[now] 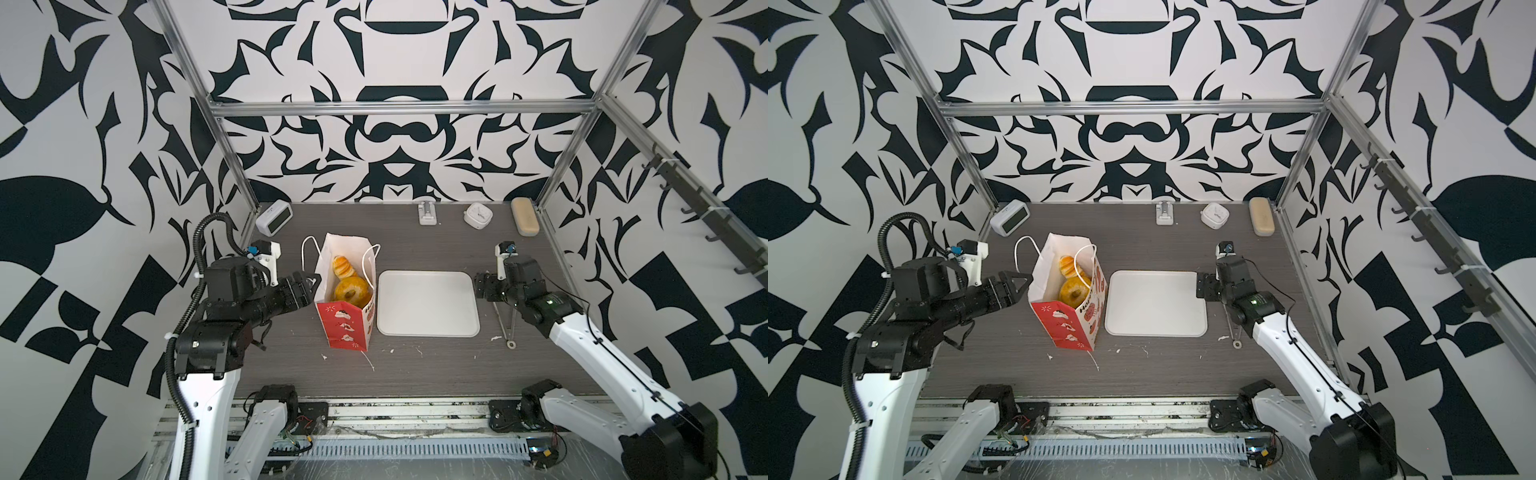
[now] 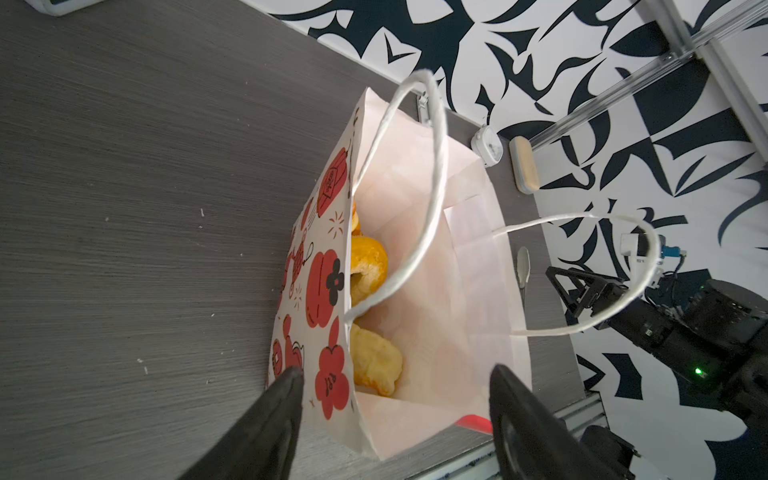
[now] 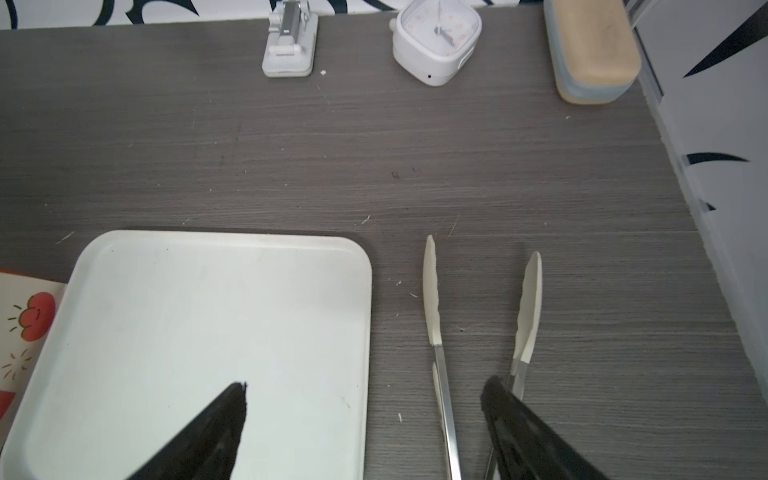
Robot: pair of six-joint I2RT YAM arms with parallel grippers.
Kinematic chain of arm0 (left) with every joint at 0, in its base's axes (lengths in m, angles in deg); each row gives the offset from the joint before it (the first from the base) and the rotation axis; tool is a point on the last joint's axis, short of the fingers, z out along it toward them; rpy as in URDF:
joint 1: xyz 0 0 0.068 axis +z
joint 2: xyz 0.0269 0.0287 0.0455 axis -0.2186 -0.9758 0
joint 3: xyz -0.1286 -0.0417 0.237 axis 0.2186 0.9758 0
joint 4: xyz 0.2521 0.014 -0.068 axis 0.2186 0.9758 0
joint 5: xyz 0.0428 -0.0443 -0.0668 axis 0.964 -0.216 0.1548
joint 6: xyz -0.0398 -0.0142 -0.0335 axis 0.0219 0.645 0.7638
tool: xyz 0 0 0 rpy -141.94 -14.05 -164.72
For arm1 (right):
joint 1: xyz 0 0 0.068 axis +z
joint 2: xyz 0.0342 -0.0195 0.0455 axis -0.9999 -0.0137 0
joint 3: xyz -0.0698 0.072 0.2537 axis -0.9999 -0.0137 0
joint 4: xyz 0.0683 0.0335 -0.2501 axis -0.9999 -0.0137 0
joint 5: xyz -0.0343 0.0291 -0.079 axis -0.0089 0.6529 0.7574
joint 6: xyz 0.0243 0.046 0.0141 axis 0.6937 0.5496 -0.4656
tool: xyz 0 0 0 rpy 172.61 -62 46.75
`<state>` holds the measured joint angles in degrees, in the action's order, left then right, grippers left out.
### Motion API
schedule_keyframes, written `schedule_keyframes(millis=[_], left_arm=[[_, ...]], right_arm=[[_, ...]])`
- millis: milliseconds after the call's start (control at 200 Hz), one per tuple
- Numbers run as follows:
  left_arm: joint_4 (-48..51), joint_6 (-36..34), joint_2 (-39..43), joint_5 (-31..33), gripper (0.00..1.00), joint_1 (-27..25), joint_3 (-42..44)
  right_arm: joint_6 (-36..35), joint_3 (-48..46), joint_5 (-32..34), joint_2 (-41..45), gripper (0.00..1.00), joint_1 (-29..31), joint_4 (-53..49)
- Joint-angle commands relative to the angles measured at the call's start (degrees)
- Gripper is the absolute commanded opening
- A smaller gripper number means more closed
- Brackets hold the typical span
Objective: Take the fake bread out of the paper bag
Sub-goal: 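Grasp the paper bag's edge with left gripper while right reaches toward tongs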
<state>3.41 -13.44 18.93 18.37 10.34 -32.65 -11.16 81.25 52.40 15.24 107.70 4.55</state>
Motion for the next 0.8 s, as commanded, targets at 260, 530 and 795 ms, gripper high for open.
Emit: schedule_keyframes(millis=[260, 530, 795], left_arm=[[-4.3, 0.9, -7.5, 8.4, 0.70, -6.6, 1.9], [-5.6, 2.4, -12.0, 19.3, 0.60, -12.4, 0.7], [-8.2, 4.0, -13.7, 21.0, 0.40, -13.4, 1.1]], right_arm=[[1.7, -3.8, -1.3, -1.0, 0.91, 0.2, 3.1], [1.8, -5.3, -1.1, -2.4, 0.91, 0.2, 4.3], [1.9, -6.3, -1.3, -3.5, 0.91, 0.2, 5.1]])
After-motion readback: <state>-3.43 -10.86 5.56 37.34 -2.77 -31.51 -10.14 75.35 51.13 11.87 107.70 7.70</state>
